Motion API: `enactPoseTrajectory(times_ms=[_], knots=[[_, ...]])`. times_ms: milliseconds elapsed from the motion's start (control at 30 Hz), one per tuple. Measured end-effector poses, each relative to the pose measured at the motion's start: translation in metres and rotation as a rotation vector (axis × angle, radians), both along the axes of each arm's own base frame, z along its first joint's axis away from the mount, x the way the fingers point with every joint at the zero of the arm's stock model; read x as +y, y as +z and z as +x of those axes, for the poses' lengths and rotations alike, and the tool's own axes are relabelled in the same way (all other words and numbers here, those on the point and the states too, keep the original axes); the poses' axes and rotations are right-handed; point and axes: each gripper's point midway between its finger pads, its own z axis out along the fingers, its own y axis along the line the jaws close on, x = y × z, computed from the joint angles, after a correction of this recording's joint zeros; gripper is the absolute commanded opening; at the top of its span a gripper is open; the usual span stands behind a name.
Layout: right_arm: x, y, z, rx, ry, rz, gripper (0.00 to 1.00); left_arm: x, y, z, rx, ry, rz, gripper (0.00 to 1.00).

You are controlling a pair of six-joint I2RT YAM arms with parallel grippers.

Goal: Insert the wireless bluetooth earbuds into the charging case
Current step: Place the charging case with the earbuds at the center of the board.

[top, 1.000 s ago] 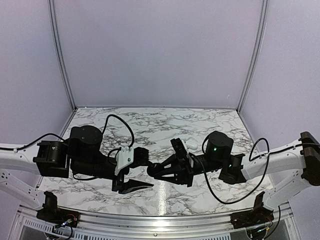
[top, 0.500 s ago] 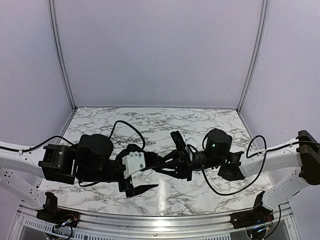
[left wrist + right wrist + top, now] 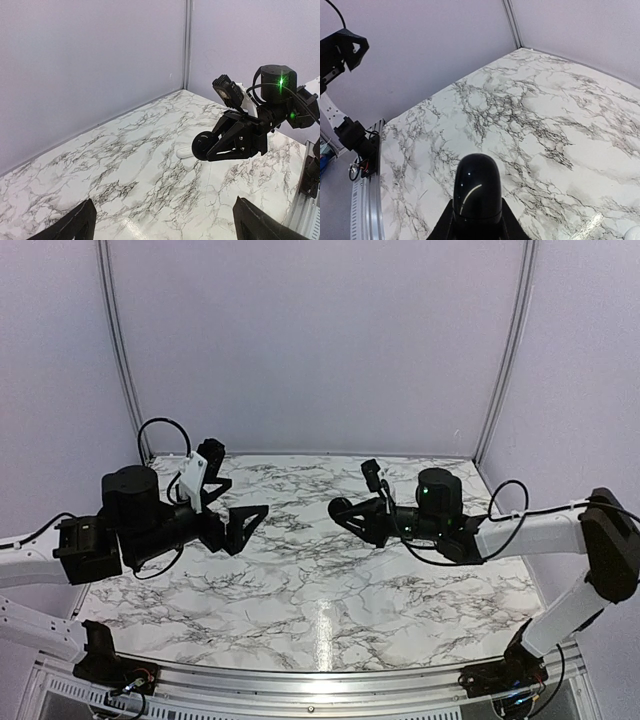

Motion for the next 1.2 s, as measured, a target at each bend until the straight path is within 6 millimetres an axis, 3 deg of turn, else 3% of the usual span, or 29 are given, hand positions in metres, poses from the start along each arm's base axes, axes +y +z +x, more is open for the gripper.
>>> enactPoseTrajectory(times_ms=[267,467,733,1200], knots=[[0.017,-0.065,0.049,0.146,-0.052,-0.137,0.0,0.015,-0.044,0.041,0.207,0.178,-0.017,0.99],[0.023,-0.108,0.083,0.235,-0.08,-0.208,0.0,0.032,-0.052,0.06,0.291,0.251,-0.088,0.99],[0.027,-0.143,0.09,0.308,-0.073,-0.279,0.0,0.036,-0.068,0.065,0.349,0.261,-0.085,0.99],[0.029,-0.167,0.093,0.361,-0.067,-0.333,0.07,0.039,-0.074,0.068,0.373,0.255,-0.083,0.99]])
